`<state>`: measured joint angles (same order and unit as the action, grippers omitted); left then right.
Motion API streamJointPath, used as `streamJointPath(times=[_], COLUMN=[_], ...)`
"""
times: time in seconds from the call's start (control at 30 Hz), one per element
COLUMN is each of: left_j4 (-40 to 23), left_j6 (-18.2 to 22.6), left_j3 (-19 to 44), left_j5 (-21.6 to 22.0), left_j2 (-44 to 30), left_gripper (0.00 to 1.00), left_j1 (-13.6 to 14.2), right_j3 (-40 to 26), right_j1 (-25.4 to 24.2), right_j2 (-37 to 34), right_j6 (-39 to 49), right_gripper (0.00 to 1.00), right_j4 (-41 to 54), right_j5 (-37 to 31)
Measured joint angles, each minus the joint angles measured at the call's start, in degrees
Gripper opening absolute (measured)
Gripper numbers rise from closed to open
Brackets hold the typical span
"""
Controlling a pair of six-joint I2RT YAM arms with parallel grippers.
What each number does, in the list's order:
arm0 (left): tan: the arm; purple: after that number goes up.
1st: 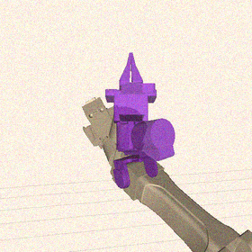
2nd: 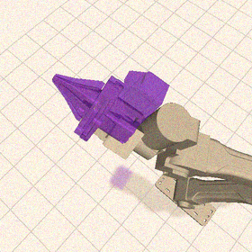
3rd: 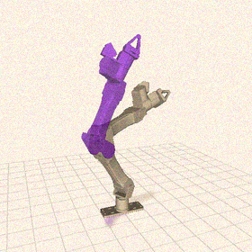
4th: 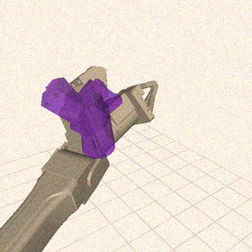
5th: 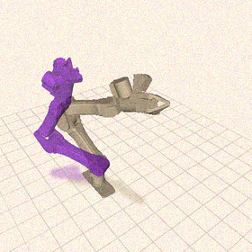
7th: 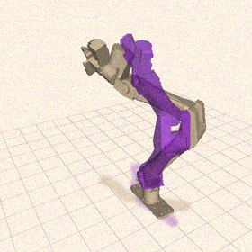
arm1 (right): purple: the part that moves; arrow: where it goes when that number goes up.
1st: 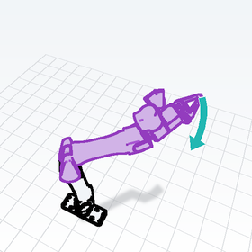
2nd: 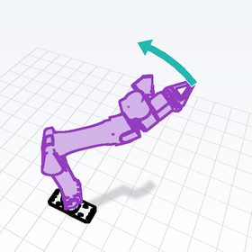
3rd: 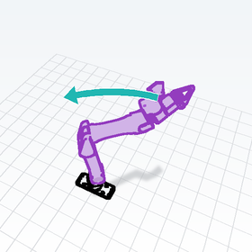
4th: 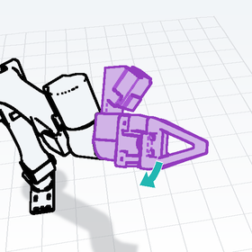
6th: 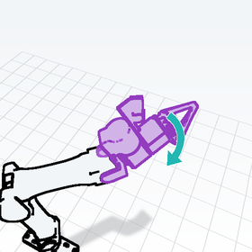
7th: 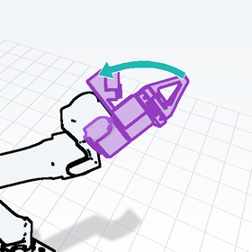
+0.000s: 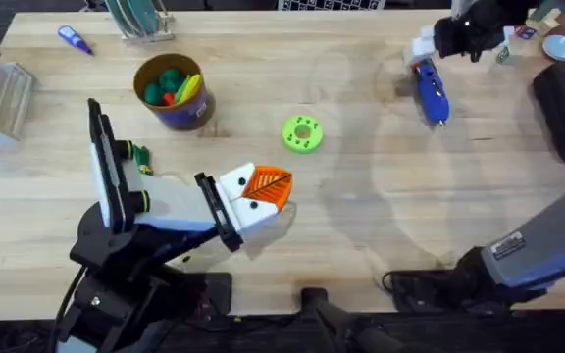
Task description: Pick up the gripper from the table and insert it into the empty holder that is missing its gripper. Then pick up a screw, insert it into the mounting hole, and use the screwdriver to tighten it. Finally, clean up the table by picking up the vegetable and placing it into the bucket.
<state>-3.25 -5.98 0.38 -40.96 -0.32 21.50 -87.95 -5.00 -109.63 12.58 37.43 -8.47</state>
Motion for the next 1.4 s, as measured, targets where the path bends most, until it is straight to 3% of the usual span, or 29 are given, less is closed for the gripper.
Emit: streamJointPath(times=[0.2,0.57,0.97,1.4], left_j4=[-0.02,-0.28,-0.31,-0.31], left_j6=[0.00,0.00,0.00,0.00], left_j3=[0.00,0.00,0.00,0.00], left_j5=[-0.91,-1.34,-1.45,-1.47], left_j2=[0.00,0.00,0.02,0.00], left_gripper=[0.006,0.006,0.006,0.006], left_j1=[0.00,0.00,0.00,0.00], right_j3=[-0.08,-0.42,-0.52,-0.60], right_j1=[-2.77,-6.07,-5.94,-5.14], right_j2=[-2.31,-2.93,-8.65,-10.29], right_j6=[0.44,0.77,0.76,0.98], right_gripper=[0.991,0.991,0.986,0.733], right_j4=[-2.15,-2.90,-5.75,-7.52], right_j5=[-0.21,12.83,14.79,14.77])
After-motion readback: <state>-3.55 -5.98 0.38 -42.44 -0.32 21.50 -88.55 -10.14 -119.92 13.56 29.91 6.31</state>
